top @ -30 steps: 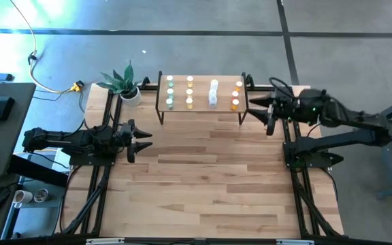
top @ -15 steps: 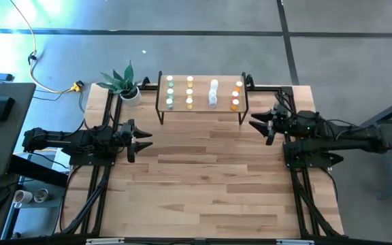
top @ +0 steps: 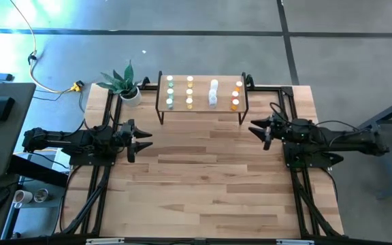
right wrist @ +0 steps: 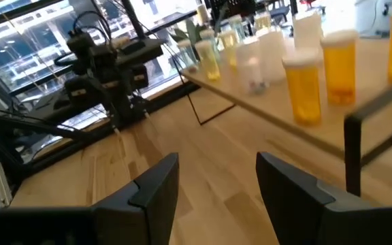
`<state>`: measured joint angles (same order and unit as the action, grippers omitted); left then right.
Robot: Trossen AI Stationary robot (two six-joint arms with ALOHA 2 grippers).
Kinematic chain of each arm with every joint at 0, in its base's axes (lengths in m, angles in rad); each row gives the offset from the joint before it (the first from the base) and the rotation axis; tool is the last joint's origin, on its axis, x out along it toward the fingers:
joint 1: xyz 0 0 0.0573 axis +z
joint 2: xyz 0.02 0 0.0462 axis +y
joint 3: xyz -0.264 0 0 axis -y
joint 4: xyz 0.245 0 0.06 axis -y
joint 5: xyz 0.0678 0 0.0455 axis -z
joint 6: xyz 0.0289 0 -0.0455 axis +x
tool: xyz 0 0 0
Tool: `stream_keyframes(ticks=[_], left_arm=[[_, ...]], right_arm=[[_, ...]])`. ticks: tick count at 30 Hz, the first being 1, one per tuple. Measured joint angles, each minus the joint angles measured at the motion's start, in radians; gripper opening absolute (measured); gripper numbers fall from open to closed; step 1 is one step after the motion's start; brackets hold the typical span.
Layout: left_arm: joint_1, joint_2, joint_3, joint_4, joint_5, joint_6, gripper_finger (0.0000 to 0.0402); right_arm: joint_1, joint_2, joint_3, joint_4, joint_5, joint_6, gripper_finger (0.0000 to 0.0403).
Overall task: Pick and place medicine bottles onto shelf by color
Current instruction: Return to Home Position
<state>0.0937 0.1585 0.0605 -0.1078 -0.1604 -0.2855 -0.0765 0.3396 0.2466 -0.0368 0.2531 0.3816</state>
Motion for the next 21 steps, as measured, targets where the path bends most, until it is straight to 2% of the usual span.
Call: stream_keyframes(ticks=[14, 21], left_arm=[[0.0, 0.0, 0.0, 0.0, 0.0, 0.0, 0.0188], [0.0, 0.0, 0.0, 0.0, 0.001, 0.0, 0.0188]], right_arm=[[0.0, -0.085, -0.149, 0.005, 0.032, 0.068, 0.0187], [0.0, -0.1, -0.181, -0.004, 0.032, 0.112, 0.0187]])
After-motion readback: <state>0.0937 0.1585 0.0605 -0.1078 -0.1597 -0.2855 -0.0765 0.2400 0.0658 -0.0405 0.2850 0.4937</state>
